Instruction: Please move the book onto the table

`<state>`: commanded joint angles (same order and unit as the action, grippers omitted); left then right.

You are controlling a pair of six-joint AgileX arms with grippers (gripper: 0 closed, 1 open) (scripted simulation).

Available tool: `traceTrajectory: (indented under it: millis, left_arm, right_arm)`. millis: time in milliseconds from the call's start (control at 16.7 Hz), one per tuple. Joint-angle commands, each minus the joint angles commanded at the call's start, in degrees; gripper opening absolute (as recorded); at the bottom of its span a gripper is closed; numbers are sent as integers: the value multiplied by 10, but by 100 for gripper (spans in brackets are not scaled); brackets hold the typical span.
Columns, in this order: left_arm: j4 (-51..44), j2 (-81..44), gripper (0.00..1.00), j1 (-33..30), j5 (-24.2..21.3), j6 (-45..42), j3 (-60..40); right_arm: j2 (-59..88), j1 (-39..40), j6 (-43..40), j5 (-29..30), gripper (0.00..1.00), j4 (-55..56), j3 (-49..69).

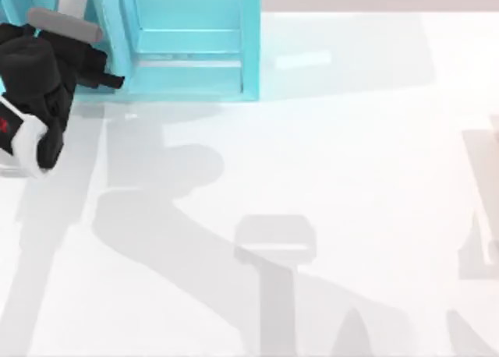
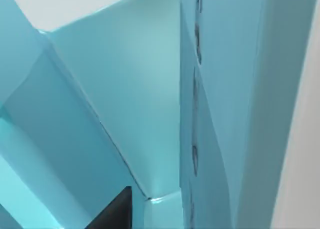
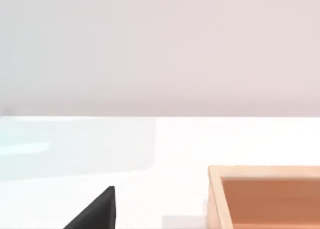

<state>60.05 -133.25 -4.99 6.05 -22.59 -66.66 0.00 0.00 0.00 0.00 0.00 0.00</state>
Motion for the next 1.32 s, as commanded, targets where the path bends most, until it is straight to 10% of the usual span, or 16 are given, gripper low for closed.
traceTrajectory:
  millis: [600,1320]
  left_arm:
    - [0,0,2,0,0,0,0]
    - [-13,16,0,1,0,-4,12]
  right_arm:
    - [0,0,0,0,100,0,0]
    - [0,0,0,0,100,0,0]
